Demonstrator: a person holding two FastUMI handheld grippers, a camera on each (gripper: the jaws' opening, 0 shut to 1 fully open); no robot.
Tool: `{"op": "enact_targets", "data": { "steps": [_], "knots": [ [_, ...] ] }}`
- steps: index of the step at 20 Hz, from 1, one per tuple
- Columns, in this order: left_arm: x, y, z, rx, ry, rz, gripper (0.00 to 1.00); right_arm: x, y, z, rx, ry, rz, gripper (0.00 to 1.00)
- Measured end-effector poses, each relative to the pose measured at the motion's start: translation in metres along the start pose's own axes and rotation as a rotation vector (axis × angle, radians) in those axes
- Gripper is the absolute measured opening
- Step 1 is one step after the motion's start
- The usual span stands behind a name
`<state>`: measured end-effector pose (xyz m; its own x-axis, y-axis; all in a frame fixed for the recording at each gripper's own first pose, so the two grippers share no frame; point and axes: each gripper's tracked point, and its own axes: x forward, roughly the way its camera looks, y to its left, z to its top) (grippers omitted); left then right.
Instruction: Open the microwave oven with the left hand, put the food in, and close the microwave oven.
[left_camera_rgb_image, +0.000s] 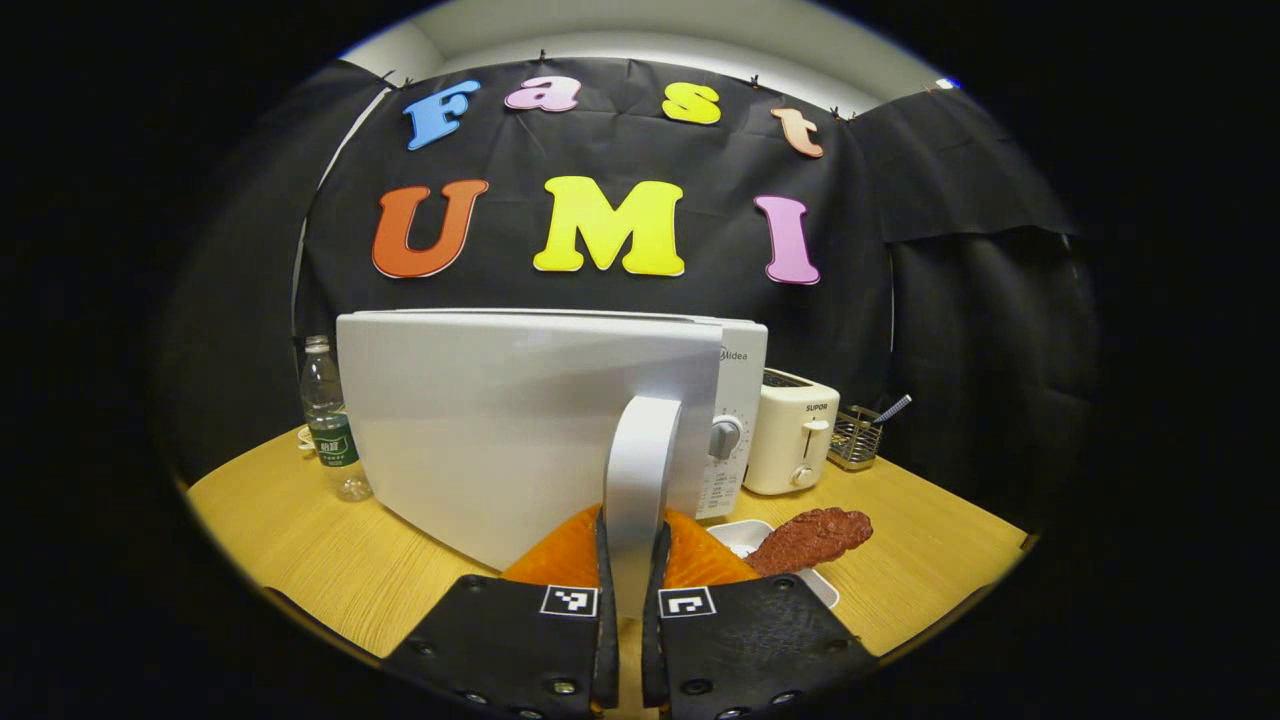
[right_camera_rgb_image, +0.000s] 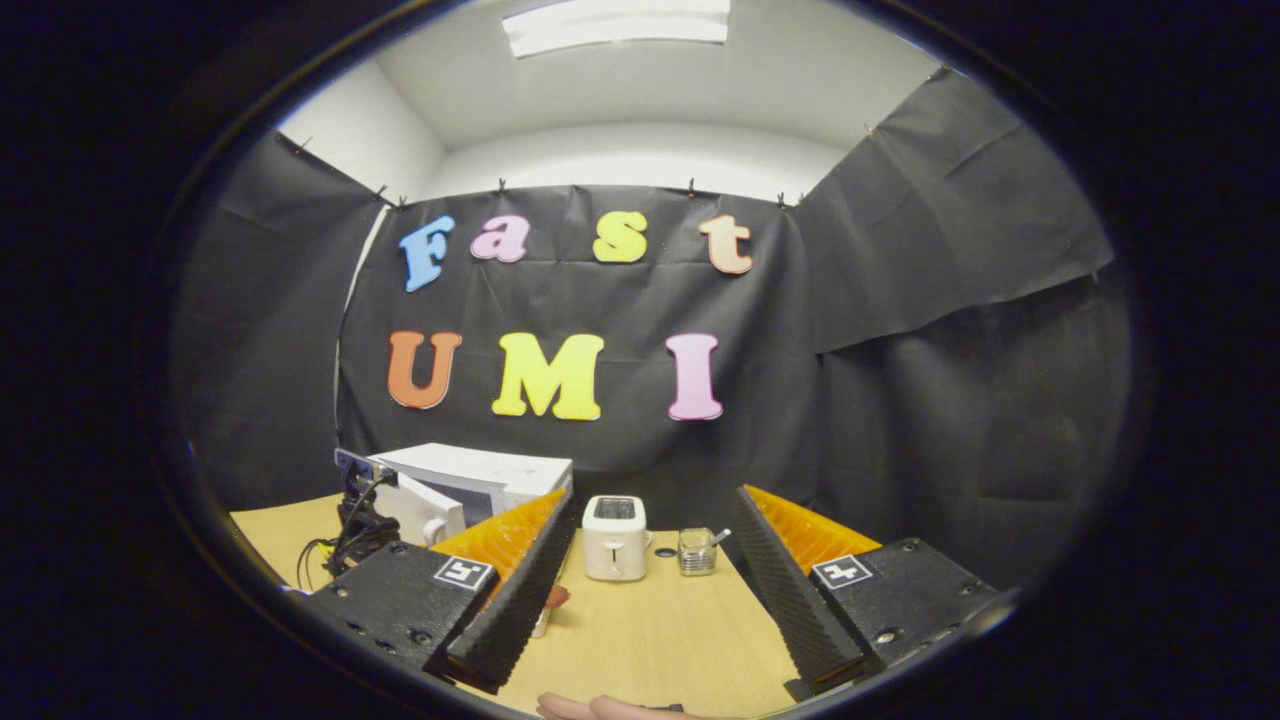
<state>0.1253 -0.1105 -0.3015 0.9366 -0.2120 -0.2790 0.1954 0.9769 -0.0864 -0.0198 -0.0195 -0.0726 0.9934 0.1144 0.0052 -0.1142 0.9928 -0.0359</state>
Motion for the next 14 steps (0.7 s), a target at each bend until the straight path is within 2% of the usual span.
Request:
{"op": "enact_targets", "data": {
  "steps": [1, 2, 3, 4, 6, 7, 8, 9, 10, 13, 14],
  "knots": [
    [-0.009, 0.004, -0.001, -0.003, -0.003, -0.009, 0.08, -0.002, 0.007, 0.001, -0.005, 0.0, 0.009, 0.92],
    [-0.017, 0.008, -0.002, -0.003, -0.006, -0.015, 0.08, -0.003, 0.012, -0.001, -0.009, 0.001, 0.017, 1.0],
    [-0.026, 0.013, -0.003, -0.001, -0.006, -0.019, 0.08, -0.004, 0.017, -0.001, -0.013, 0.002, 0.024, 0.93],
    [-0.034, 0.019, -0.005, 0.001, -0.01, -0.021, 0.08, -0.004, 0.022, -0.002, -0.016, 0.001, 0.03, 1.0],
    [-0.053, 0.031, -0.008, 0.013, -0.009, -0.02, 0.1, -0.003, 0.03, -0.004, -0.016, 0.004, 0.039, 1.0],
    [-0.061, 0.038, -0.009, 0.017, -0.009, -0.018, 0.1, -0.003, 0.035, -0.005, -0.013, 0.007, 0.045, 0.93],
    [-0.07, 0.046, -0.01, 0.019, -0.008, -0.011, 0.09, -0.002, 0.039, -0.008, -0.009, 0.014, 0.051, 0.93],
    [-0.08, 0.055, -0.011, 0.02, -0.009, -0.001, 0.1, -0.001, 0.044, -0.011, -0.005, 0.024, 0.058, 0.93],
    [-0.089, 0.066, -0.013, 0.02, -0.007, 0.016, 0.1, 0.0, 0.049, -0.014, 0.0, 0.034, 0.068, 1.0],
    [-0.122, 0.108, -0.018, 0.032, -0.011, 0.089, 0.13, 0.002, 0.06, -0.025, 0.006, 0.062, 0.093, 1.0],
    [-0.135, 0.126, -0.023, 0.033, -0.005, 0.13, 0.17, 0.003, 0.063, -0.028, 0.007, 0.069, 0.098, 1.0]
  ]
}}
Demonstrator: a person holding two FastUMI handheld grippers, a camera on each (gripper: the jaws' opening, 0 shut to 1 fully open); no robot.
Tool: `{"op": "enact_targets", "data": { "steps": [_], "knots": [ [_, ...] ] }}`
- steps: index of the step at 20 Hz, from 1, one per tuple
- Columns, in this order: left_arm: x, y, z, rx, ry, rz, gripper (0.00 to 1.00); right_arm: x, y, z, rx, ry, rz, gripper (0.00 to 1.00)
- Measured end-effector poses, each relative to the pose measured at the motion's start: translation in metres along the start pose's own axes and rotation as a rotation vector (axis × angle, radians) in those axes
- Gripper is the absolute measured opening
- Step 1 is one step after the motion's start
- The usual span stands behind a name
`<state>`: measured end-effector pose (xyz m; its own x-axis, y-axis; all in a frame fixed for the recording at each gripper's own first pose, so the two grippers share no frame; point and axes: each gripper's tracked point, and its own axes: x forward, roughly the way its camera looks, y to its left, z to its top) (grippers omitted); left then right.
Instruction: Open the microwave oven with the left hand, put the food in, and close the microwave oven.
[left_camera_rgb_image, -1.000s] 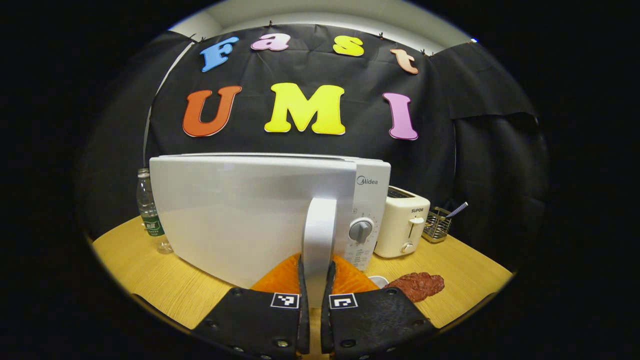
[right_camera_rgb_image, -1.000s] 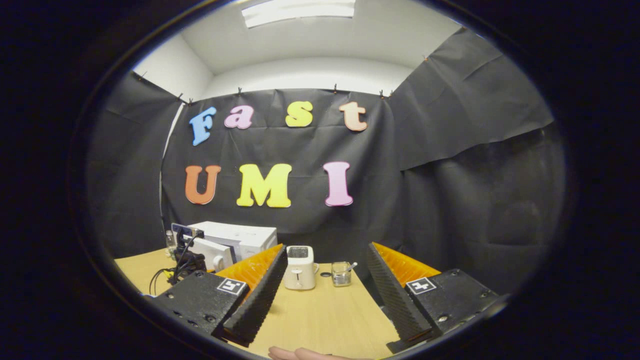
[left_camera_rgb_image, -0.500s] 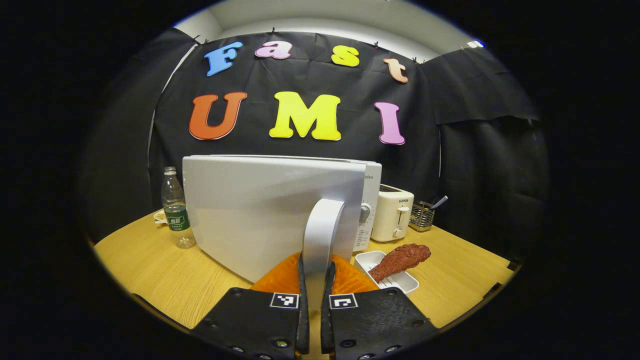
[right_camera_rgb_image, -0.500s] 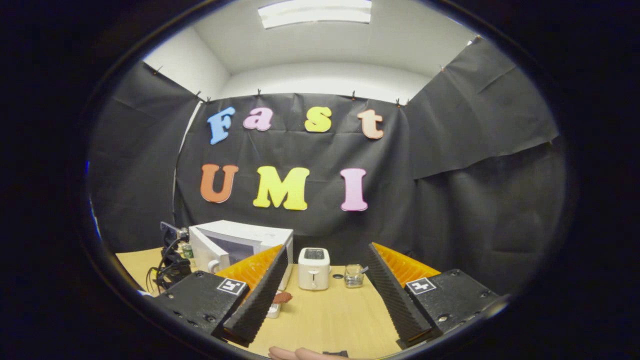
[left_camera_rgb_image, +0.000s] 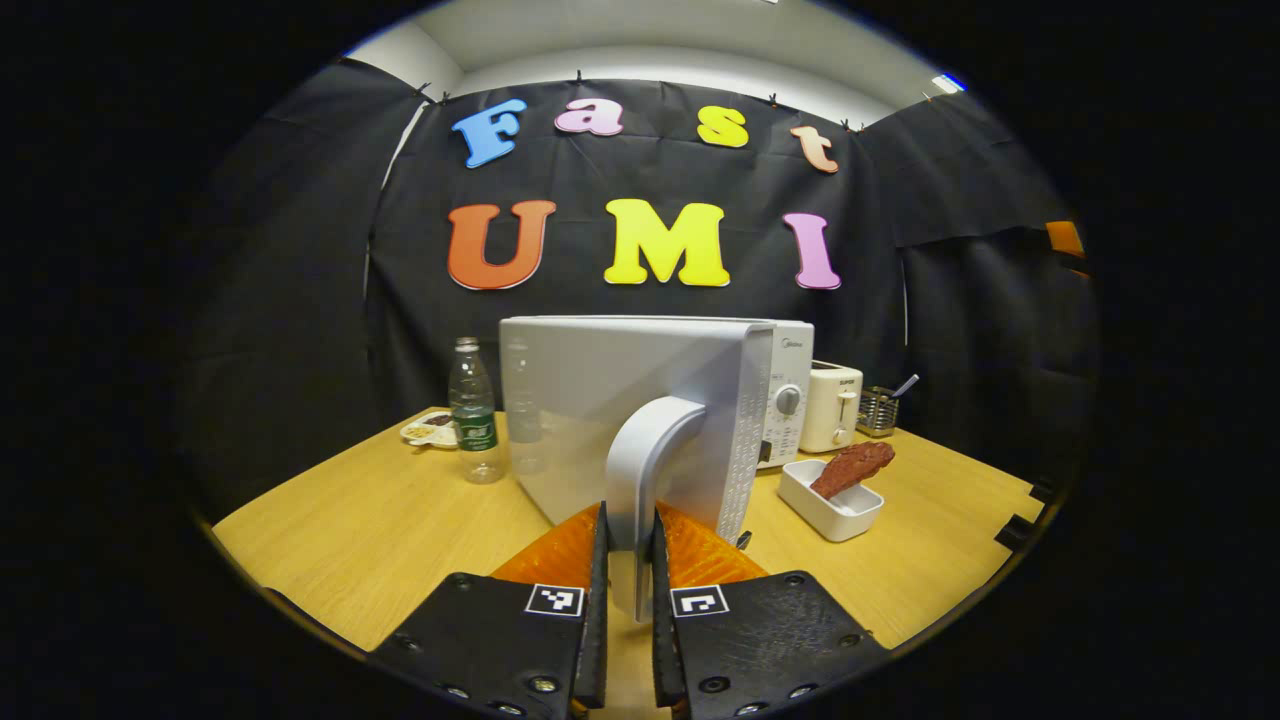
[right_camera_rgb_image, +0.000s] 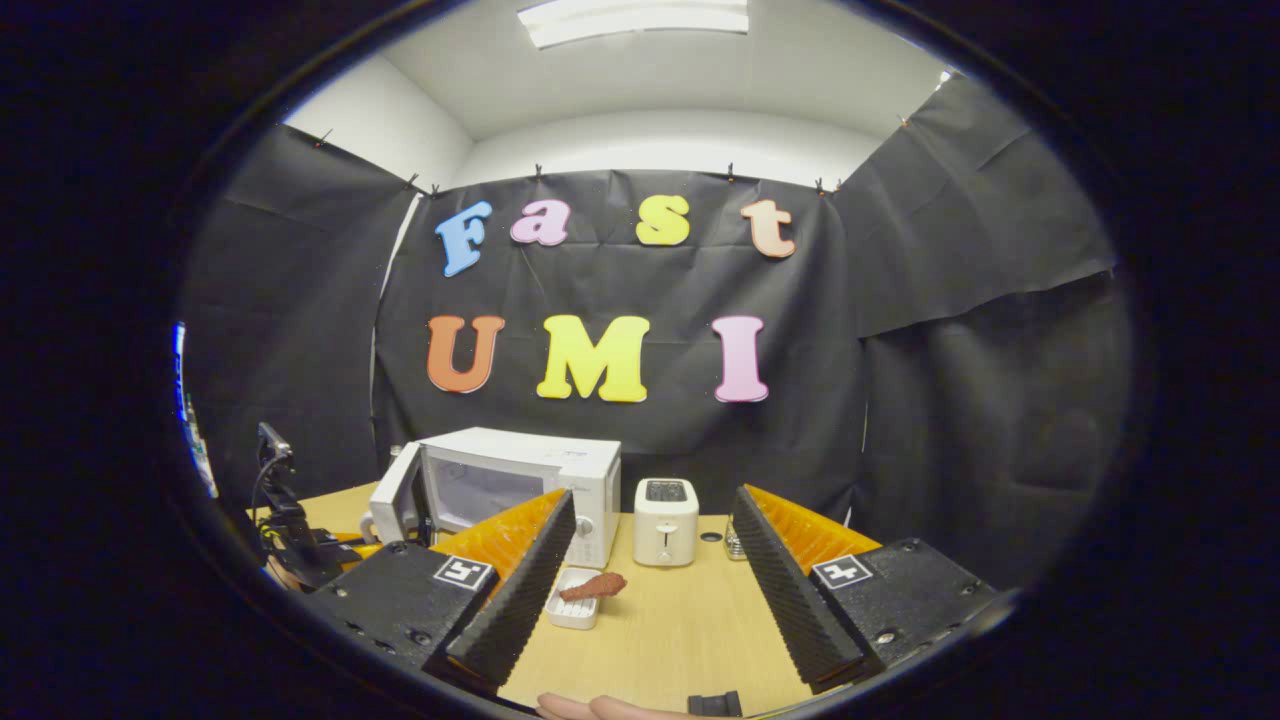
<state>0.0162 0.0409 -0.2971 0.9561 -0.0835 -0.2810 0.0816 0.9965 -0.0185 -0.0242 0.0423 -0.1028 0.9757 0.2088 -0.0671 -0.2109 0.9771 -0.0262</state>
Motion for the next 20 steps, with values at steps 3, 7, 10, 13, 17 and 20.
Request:
{"op": "enact_targets", "data": {
  "steps": [3, 7, 10, 13, 17, 20],
  "knots": [
    [-0.034, 0.052, -0.016, 0.01, 0.035, 0.131, 0.34, 0.005, 0.006, -0.011, 0.001, 0.02, 0.012, 1.0],
    [-0.073, 0.081, -0.015, -0.015, 0.02, 0.194, 0.79, 0.015, 0.013, -0.033, 0.011, 0.081, 0.024, 1.0],
    [-0.097, 0.089, -0.005, -0.043, -0.012, 0.209, 0.89, 0.024, 0.013, -0.05, 0.019, 0.132, 0.036, 1.0],
    [-0.109, 0.088, 0.011, -0.056, -0.031, 0.201, 0.88, 0.036, 0.009, -0.067, 0.031, 0.187, 0.036, 1.0],
    [-0.115, 0.087, 0.033, -0.036, -0.048, 0.222, 0.89, 0.062, 0.0, -0.086, 0.034, 0.258, 0.026, 1.0],
    [-0.113, 0.076, 0.058, -0.04, -0.071, 0.222, 0.92, 0.09, -0.004, -0.102, 0.018, 0.316, 0.031, 1.0]
  ]
}}
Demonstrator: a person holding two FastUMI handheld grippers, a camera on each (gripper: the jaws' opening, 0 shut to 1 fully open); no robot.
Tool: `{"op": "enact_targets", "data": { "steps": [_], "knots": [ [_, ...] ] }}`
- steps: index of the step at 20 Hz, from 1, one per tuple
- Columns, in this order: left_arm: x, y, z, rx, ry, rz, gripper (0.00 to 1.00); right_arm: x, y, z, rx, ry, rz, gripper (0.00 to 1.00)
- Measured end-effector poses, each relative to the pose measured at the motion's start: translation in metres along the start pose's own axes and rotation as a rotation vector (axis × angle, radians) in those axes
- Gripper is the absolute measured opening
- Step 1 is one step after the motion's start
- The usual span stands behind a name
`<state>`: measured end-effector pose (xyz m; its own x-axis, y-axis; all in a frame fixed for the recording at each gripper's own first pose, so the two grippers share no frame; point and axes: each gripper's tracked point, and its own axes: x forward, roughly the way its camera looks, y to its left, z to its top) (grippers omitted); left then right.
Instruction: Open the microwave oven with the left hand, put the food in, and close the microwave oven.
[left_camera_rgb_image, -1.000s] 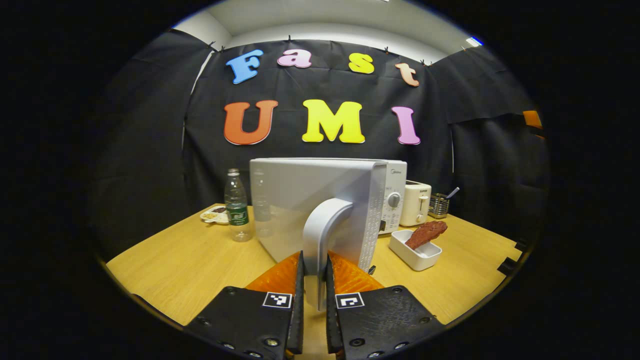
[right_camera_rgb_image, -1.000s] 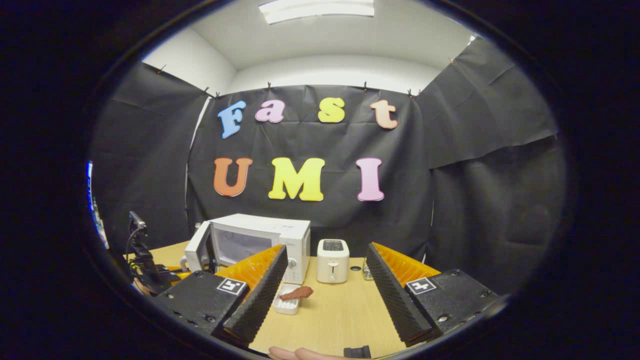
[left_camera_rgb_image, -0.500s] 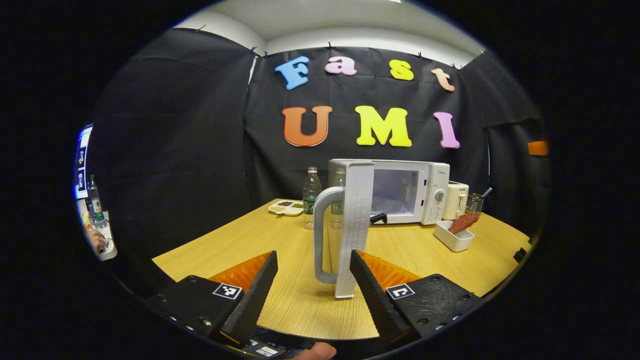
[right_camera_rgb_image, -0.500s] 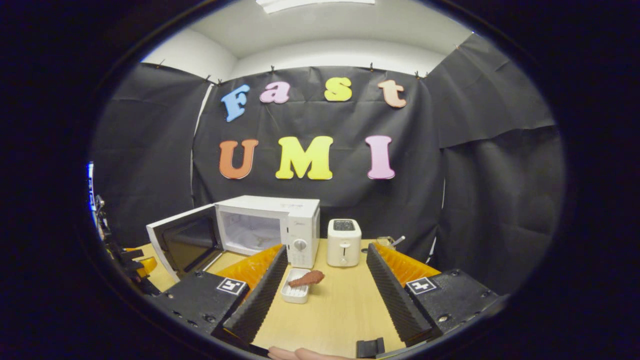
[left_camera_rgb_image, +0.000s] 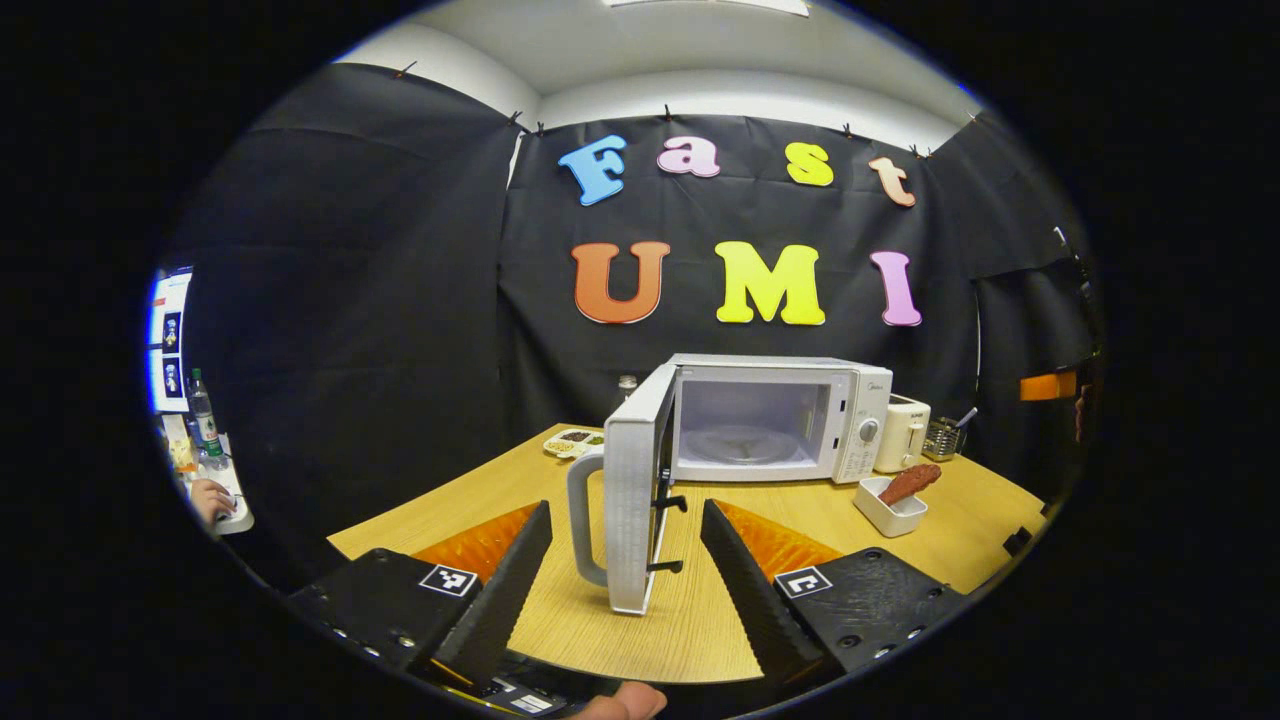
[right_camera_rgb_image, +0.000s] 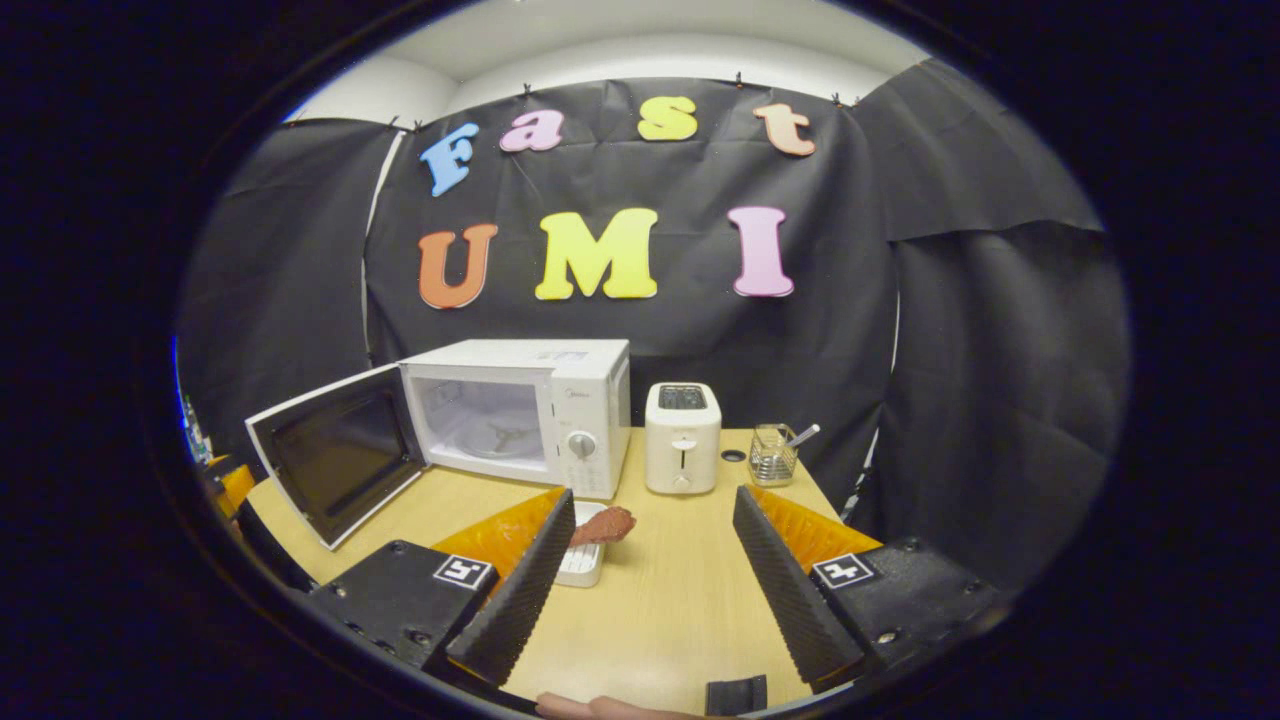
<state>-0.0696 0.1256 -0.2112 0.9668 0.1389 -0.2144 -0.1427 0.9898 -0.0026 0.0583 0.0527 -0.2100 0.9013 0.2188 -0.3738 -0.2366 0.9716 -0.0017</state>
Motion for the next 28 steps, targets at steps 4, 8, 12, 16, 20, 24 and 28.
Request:
{"op": "enact_targets", "data": {
  "steps": [4, 8, 12, 16, 20, 24, 28],
  "knots": [
    [0.015, -0.02, 0.042, -0.003, -0.042, -0.009, 0.92, 0.046, -0.005, -0.003, -0.01, 0.068, 0.017, 1.0],
    [0.03, -0.042, 0.076, -0.007, -0.064, -0.039, 0.92, 0.088, -0.008, -0.019, 0.022, 0.186, 0.082, 1.0],
    [0.047, -0.061, 0.099, 0.012, -0.087, -0.062, 0.92, 0.12, -0.004, -0.036, 0.111, 0.325, 0.194, 0.93],
    [0.056, -0.079, 0.104, 0.007, -0.078, -0.08, 0.92, 0.146, 0.009, -0.056, 0.231, 0.457, 0.321, 0.88],
    [0.056, -0.085, 0.105, 0.023, -0.08, -0.075, 0.92, 0.163, 0.03, -0.082, 0.334, 0.584, 0.449, 0.82],
    [0.055, -0.085, 0.099, 0.051, -0.079, -0.058, 0.92, 0.181, 0.049, -0.101, 0.494, 0.697, 0.542, 0.71],
    [0.057, -0.08, 0.088, 0.063, -0.056, -0.042, 0.92, 0.187, 0.049, -0.112, 0.635, 0.774, 0.576, 0.23]
  ]
}}
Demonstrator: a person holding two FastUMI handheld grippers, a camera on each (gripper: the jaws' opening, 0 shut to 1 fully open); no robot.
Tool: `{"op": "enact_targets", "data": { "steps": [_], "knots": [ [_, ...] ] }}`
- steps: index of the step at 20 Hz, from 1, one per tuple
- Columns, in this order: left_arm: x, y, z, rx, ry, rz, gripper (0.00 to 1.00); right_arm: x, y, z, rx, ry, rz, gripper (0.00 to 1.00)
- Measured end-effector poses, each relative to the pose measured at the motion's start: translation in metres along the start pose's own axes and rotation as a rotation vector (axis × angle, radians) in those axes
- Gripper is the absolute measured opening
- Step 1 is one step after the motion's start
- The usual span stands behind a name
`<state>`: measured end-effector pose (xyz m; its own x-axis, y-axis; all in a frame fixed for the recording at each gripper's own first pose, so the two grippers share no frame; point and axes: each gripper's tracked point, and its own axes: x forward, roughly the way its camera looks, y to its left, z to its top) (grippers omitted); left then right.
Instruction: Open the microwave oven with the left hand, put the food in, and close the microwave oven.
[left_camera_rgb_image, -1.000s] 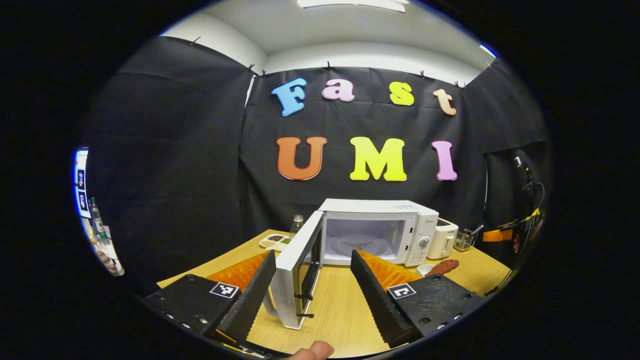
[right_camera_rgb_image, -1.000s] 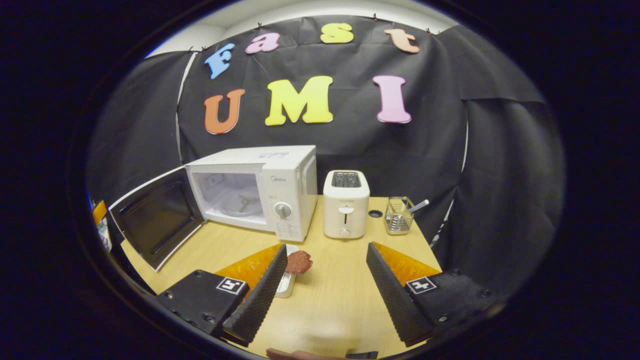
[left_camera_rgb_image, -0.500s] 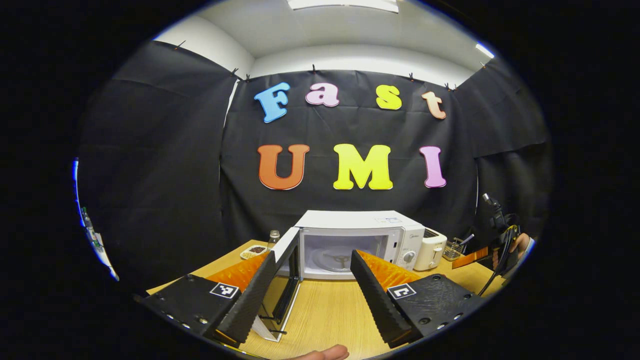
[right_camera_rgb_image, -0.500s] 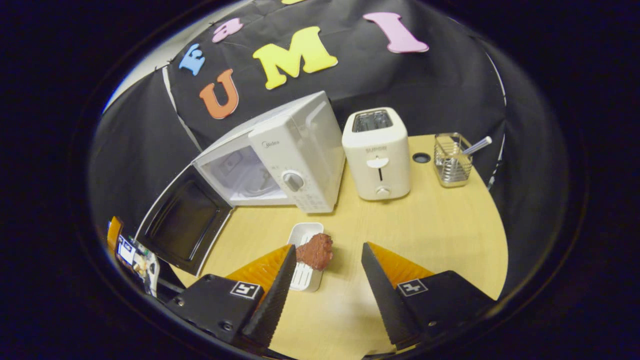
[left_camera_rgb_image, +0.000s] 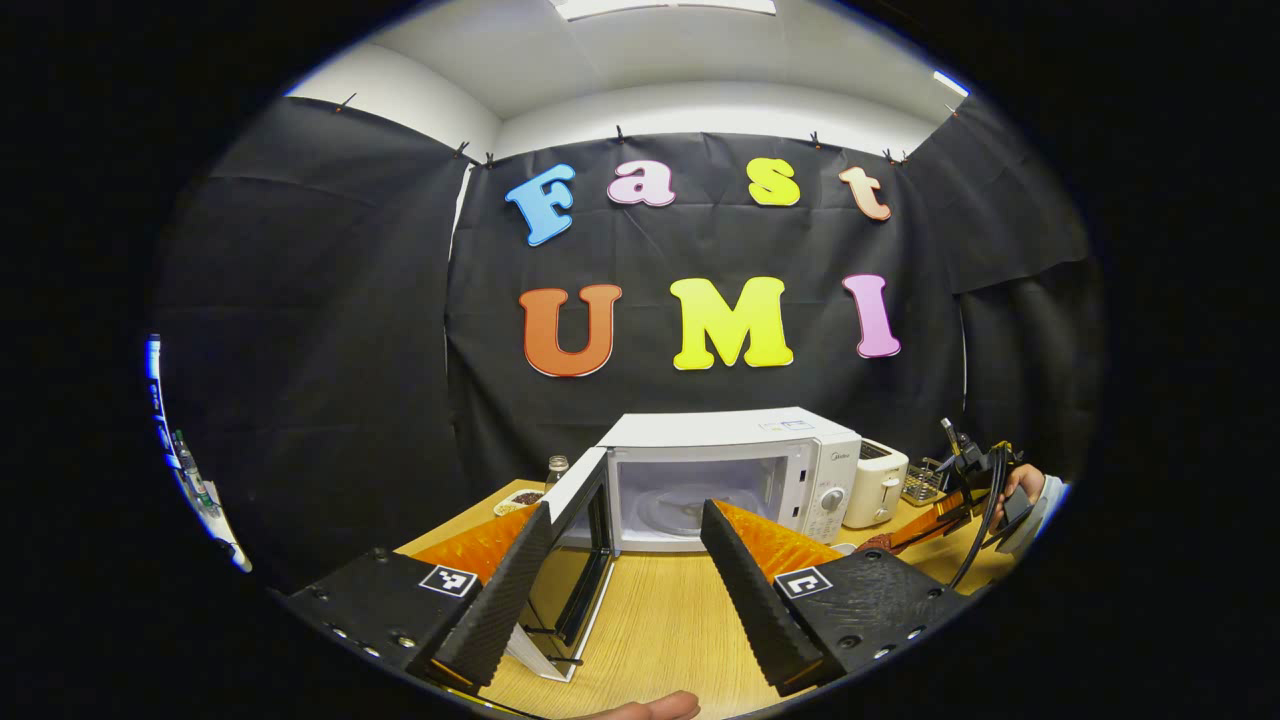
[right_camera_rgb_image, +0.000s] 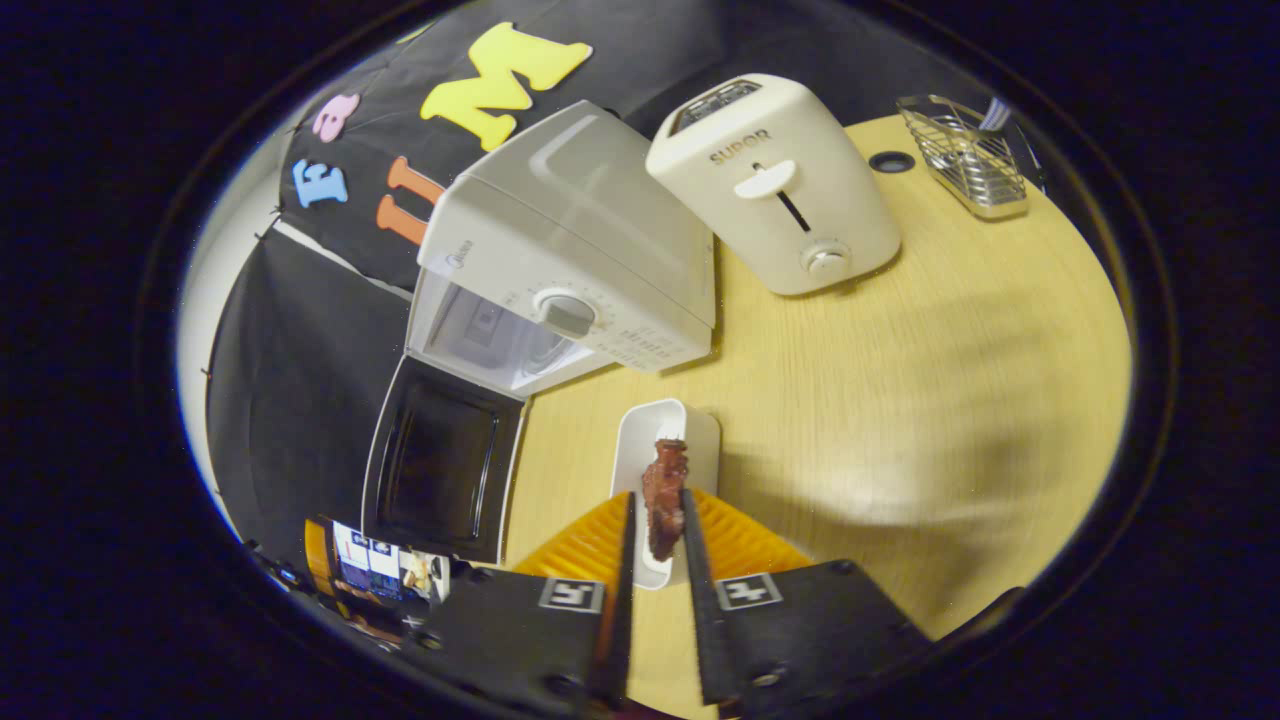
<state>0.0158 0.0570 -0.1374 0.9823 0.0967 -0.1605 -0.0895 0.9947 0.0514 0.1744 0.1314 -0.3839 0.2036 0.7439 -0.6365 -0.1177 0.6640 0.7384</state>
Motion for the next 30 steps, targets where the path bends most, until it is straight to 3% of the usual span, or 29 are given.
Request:
{"op": "enact_targets", "data": {
  "steps": [1, 3, 6, 7, 8, 10, 15, 19, 23, 30],
  "knots": [
    [0.0, -0.001, -0.003, 0.003, 0.009, 0.0, 0.92, 0.004, -0.004, 0.001, 0.006, 0.006, 0.008, 0.12],
    [0.001, -0.001, -0.007, 0.01, 0.019, 0.001, 0.92, 0.0, -0.003, 0.0, -0.005, -0.004, 0.004, 0.08],
    [0.0, 0.0, -0.004, 0.009, 0.009, -0.003, 0.92, -0.011, -0.001, 0.0, -0.04, -0.028, -0.022, 0.08],
    [-0.001, 0.0, -0.003, 0.005, 0.003, -0.005, 0.92, -0.016, 0.001, 0.001, -0.055, -0.045, -0.037, 0.18],
    [-0.004, 0.0, -0.001, 0.002, -0.004, -0.007, 0.92, -0.021, 0.004, 0.001, -0.073, -0.065, -0.058, 0.08],
    [-0.006, 0.007, 0.002, 0.005, -0.027, 0.008, 0.92, -0.032, 0.013, 0.0, -0.128, -0.108, -0.085, 0.08],
    [-0.014, 0.014, -0.001, 0.007, -0.046, 0.007, 0.92, -0.055, 0.054, -0.011, -0.284, -0.193, -0.143, 0.08],
    [-0.023, 0.033, 0.008, -0.02, -0.106, 0.025, 0.92, -0.056, 0.088, -0.02, -0.412, -0.254, -0.237, 0.08],
    [-0.029, 0.05, 0.003, -0.042, -0.104, 0.022, 0.92, -0.045, 0.126, -0.027, -0.513, -0.329, -0.315, 0.08],
    [-0.035, 0.07, 0.001, -0.103, -0.096, -0.011, 0.92, -0.003, 0.2, -0.034, -0.682, -0.529, -0.371, 0.08]
  ]
}}
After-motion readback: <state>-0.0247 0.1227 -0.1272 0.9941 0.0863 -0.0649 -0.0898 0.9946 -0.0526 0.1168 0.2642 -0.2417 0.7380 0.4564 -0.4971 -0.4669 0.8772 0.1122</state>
